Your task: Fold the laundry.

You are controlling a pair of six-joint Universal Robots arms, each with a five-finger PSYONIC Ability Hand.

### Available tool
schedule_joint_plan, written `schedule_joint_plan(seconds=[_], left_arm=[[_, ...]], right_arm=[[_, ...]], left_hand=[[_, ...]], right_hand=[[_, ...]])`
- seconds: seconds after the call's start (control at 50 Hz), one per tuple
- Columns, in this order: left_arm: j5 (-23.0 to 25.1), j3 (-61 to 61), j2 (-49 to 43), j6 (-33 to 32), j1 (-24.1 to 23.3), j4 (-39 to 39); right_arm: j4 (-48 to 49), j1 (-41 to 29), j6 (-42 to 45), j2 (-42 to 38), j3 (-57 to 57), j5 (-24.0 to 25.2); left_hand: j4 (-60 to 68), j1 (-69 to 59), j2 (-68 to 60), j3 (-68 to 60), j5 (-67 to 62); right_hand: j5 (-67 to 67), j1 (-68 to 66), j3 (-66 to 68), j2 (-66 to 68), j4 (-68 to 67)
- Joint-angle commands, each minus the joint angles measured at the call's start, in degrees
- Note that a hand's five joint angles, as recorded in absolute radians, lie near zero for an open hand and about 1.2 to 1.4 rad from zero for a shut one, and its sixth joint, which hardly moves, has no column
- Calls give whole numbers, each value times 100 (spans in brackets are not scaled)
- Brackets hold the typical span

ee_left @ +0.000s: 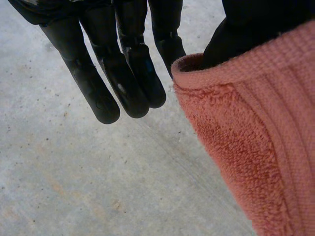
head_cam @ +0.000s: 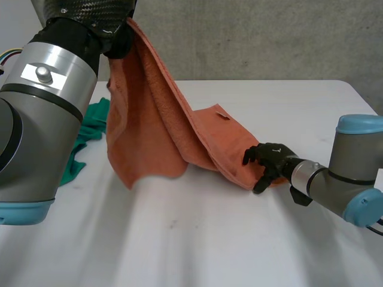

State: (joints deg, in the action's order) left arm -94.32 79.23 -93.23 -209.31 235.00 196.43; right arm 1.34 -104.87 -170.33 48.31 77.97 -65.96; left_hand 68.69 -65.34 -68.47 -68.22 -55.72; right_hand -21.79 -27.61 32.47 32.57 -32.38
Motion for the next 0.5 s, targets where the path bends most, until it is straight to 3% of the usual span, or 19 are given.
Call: schedule_joint_plan(seconds=[0.02, 0.04, 0.18, 0.26, 0.36, 0.5], left_arm=[[1, -31, 16, 4, 2, -17], [1, -31, 16, 13, 2, -34], [-104, -57, 209, 21, 46, -166], [-148, -4, 358, 21, 90, -298], [-140, 31, 499, 21, 371, -832], [-104, 75, 499, 13, 661, -1650]], right_arm=[[86, -86, -123, -6, -19, -31], [77, -60, -149, 12, -62, -40], [-212, 45, -211, 406, -230, -22], [-467, 800, 8, 1135, -414, -57], [-1483, 1565, 972, 2443, -975, -14], [-2690, 1628, 1906, 3439, -1556, -66]], left_hand=[[1131, -1466, -1153, -1178, -1428], [1131, -1466, -1153, -1178, -1428], [1131, -1466, -1153, -1178, -1428], [1131, -1466, -1153, -1178, -1428], [1131, -1466, -1153, -1178, -1428], [1131, -1466, -1153, -1178, -1428]], right_hand=[[-3691, -4109, 3624, 3613, -3632], [-4810, -5228, 4742, 4732, -4750], [-4821, -5239, 4753, 4743, -4762], [-4821, -5239, 4753, 4743, -4762], [-4821, -5239, 4753, 4743, -4762], [-4821, -5239, 4753, 4743, -4762]])
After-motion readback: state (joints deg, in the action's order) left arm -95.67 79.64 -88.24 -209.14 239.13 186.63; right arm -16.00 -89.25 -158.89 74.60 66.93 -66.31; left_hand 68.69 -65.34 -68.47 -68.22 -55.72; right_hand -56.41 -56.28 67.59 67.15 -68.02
